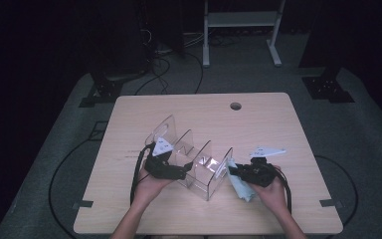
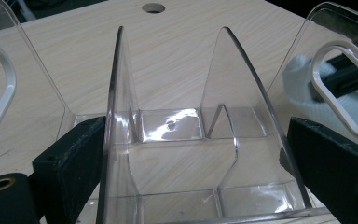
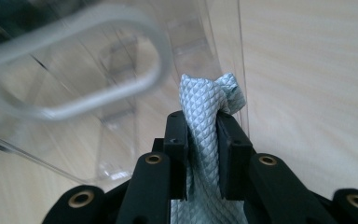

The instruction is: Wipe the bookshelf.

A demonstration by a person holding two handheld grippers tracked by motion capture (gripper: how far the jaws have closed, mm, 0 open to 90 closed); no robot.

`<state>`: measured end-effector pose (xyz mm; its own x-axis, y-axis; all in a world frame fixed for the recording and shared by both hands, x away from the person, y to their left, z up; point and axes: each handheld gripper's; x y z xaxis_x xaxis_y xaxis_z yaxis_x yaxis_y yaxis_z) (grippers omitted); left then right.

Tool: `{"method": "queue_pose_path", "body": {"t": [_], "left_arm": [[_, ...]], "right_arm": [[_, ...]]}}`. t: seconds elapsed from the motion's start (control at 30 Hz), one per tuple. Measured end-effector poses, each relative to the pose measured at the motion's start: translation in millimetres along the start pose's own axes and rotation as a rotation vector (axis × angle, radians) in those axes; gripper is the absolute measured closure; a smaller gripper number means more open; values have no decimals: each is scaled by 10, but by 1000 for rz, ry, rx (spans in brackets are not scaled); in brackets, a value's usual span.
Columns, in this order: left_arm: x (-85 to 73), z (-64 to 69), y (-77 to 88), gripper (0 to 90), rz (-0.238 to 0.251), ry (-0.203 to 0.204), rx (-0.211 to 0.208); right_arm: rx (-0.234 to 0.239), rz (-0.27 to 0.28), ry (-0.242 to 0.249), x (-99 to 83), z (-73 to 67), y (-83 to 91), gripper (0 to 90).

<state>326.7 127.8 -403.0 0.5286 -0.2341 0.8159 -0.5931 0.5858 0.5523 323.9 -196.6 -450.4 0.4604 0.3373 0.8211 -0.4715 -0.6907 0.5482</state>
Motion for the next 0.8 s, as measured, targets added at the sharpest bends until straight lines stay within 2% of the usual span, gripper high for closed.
{"method": "queue_pose_path", "body": {"t": [0.1, 0.17, 0.23, 0.3, 0.33, 0.4, 0.5, 0.6, 0.8], "left_arm": [[-1, 9, -9, 72, 8, 4, -2], [-1, 7, -7, 72, 8, 4, -1], [-1, 8, -7, 72, 7, 4, -1], [-4, 8, -6, 71, 6, 4, 1], [-4, 6, -3, 71, 3, 1, 2], [-4, 5, -4, 71, 4, 2, 1], [2, 12, -13, 71, 9, 0, -1], [-3, 12, -12, 71, 12, 3, 0], [-6, 12, -8, 71, 9, 4, 3]], "right_arm": [[9, 12, -11, -11, 11, 5, 759], [15, -29, -27, -67, 39, -56, 759], [17, -35, -31, -71, 53, -66, 759], [-21, -2, 6, 13, 20, 4, 759], [-27, 35, 16, 78, 4, 69, 760], [-20, 68, 13, 139, 2, 130, 760], [-9, 53, -5, 79, 37, 73, 759], [7, 5, -43, -8, 108, 3, 760], [-7, 90, 9, 222, 62, 197, 761]]}}
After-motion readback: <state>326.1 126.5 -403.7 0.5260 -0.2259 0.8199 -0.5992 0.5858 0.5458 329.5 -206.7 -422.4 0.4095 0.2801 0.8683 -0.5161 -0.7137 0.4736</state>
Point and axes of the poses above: each handheld gripper's, and its own axes: y roughly backward along the jaws, x roughly out of its top, z roughly to its right, and after that the axes turned 9 degrees about y, right-handed
